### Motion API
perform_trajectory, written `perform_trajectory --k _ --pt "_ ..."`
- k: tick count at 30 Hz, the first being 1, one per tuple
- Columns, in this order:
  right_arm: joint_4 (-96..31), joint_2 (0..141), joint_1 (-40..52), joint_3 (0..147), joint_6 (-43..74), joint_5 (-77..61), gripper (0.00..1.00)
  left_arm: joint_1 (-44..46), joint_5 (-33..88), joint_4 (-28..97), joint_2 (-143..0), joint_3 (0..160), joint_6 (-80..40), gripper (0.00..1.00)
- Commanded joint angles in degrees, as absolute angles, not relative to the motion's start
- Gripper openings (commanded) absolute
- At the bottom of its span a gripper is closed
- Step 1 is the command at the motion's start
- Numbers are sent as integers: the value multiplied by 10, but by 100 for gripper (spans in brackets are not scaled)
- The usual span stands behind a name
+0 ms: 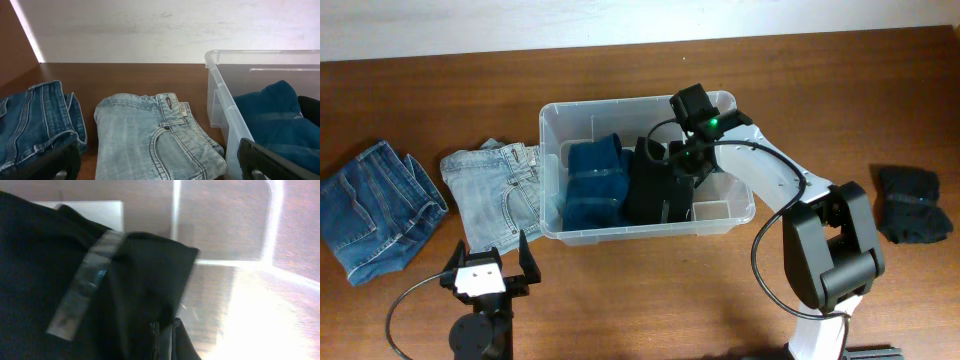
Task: Pack container
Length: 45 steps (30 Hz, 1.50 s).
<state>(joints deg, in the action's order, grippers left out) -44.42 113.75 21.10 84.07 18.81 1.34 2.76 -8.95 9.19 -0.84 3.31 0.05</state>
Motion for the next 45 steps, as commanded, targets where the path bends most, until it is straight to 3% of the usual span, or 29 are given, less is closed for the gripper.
perform_trajectory --k 1,29,45 --pt "-463 1144 214 866 191 57 4 25 -88 90 -3 27 9 99" --pt "-482 1184 215 861 229 8 4 25 -88 90 -3 27 9 99" --pt "-439 1185 218 863 22 -135 4 25 -88 90 -3 27 9 99"
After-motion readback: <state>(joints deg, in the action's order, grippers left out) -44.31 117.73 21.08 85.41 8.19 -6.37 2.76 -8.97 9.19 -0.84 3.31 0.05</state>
